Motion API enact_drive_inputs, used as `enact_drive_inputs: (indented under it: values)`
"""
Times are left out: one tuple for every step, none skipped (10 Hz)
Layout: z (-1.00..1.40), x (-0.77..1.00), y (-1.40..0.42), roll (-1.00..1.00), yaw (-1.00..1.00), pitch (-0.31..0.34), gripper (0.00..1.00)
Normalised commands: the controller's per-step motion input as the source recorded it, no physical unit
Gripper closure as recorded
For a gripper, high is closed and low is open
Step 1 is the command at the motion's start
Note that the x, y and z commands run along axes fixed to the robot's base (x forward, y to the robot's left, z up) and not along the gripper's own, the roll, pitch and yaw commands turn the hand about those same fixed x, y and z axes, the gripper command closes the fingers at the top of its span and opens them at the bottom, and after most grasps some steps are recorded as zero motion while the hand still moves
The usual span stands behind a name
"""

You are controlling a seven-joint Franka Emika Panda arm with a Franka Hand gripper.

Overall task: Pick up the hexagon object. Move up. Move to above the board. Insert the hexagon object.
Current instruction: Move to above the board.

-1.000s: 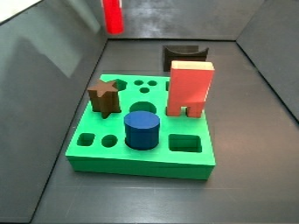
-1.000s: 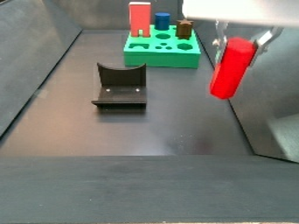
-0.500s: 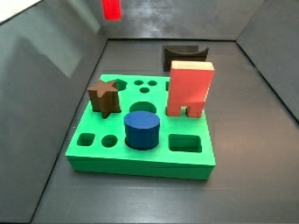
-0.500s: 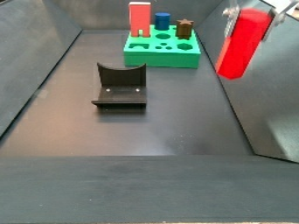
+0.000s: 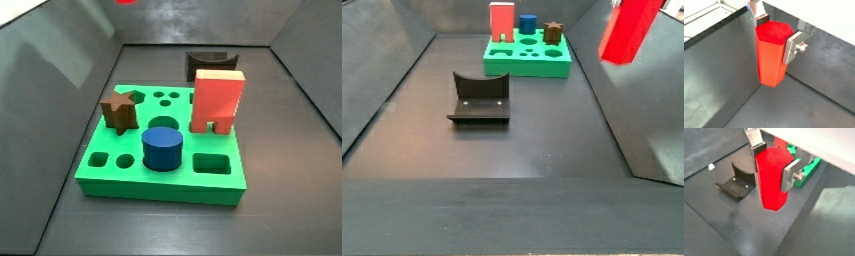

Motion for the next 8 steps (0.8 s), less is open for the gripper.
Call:
enact_drive_inputs:
  values:
    - [0.98,-0.02,0.00,0.08,0.02,0.087,1.00]
    - [0.84,-0.02,0.00,0.08,0.02,0.089,1.00]
    - [0.65,-0.01,0.00,0.08,0.01,0.089,1.00]
    - [0.50,-0.01,0.00,0.08,0.01,0.089,1.00]
    - [0.30,0.00,0.00,0.07,0.02,0.087,1.00]
    - [0.05,0.32,-1.00,0.21,0.46,0.430,1.00]
    - [0.03,0.32,-1.00,0.21,0.43,0.401,1.00]
    - [0.04,0.33,-1.00,0.16,0.32,0.339,1.00]
